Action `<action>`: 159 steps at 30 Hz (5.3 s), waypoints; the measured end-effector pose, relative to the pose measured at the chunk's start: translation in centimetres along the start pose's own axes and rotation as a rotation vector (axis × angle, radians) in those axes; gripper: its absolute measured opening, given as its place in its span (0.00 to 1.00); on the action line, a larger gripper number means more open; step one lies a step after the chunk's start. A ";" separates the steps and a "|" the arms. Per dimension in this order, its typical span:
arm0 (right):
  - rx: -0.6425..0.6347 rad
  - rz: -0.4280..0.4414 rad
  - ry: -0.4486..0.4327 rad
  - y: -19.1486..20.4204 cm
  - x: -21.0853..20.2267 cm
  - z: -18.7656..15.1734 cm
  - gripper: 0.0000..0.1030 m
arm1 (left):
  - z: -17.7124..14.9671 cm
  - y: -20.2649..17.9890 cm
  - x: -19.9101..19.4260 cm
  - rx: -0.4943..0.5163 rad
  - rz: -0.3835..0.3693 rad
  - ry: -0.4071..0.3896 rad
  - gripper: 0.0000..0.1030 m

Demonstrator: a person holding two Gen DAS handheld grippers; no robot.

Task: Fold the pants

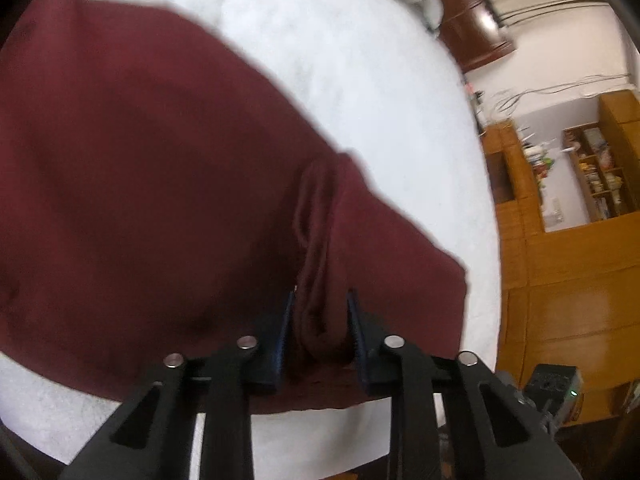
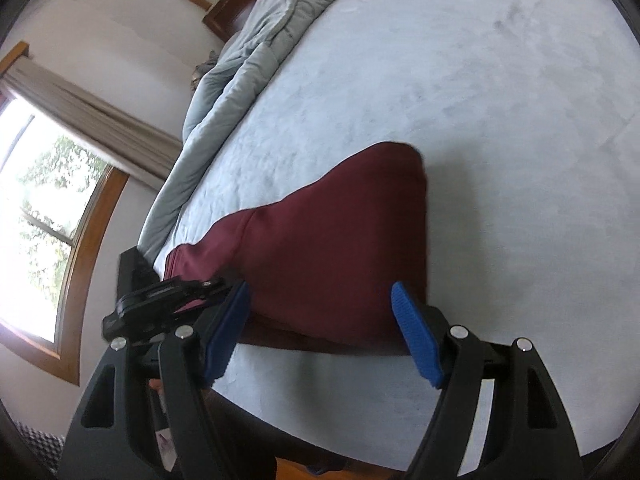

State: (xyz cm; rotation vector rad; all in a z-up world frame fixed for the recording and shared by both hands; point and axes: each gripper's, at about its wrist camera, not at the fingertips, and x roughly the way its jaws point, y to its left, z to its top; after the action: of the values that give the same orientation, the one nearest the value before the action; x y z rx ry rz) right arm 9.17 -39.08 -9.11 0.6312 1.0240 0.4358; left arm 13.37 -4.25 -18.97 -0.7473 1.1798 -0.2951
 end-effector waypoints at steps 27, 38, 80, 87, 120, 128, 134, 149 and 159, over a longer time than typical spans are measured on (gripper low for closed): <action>0.140 0.034 0.202 -1.7 4.1 0.7 0.26 | -1.8 1.6 -0.6 0.044 0.147 -0.108 0.36; -0.054 -0.231 0.126 -0.2 1.3 2.4 0.49 | -0.7 -1.7 -4.5 0.148 0.209 -0.206 0.39; -0.100 -0.073 0.133 4.3 2.8 0.2 0.63 | -1.7 -0.3 -7.1 0.131 0.084 -0.155 0.62; -0.103 -0.085 0.169 5.0 5.1 -0.4 0.59 | -0.7 13.2 -18.0 -0.217 0.207 -0.367 0.61; -0.134 -0.140 0.213 4.4 7.4 -0.6 0.58 | 5.6 21.7 -20.4 -0.466 0.182 -0.546 0.30; -0.125 -0.120 0.210 4.1 7.1 -0.6 0.58 | 5.4 13.5 -21.8 -0.181 0.159 -0.644 0.26; -0.103 -0.092 0.204 3.7 6.6 -0.4 0.58 | 5.3 7.1 -20.2 0.048 0.140 -0.590 0.25; -0.098 -0.075 0.205 3.3 6.4 -0.2 0.58 | -0.6 -2.2 -9.0 0.503 0.144 -0.214 0.26; -0.105 -0.083 0.225 3.7 6.8 0.1 0.65 | -2.9 -4.4 -7.3 0.499 0.059 -0.107 0.79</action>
State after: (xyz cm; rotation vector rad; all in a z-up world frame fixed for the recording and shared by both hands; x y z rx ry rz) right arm 12.20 -32.25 -10.99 0.4510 1.2283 0.4918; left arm 8.69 -4.31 -11.23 -0.2874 0.9696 -0.4732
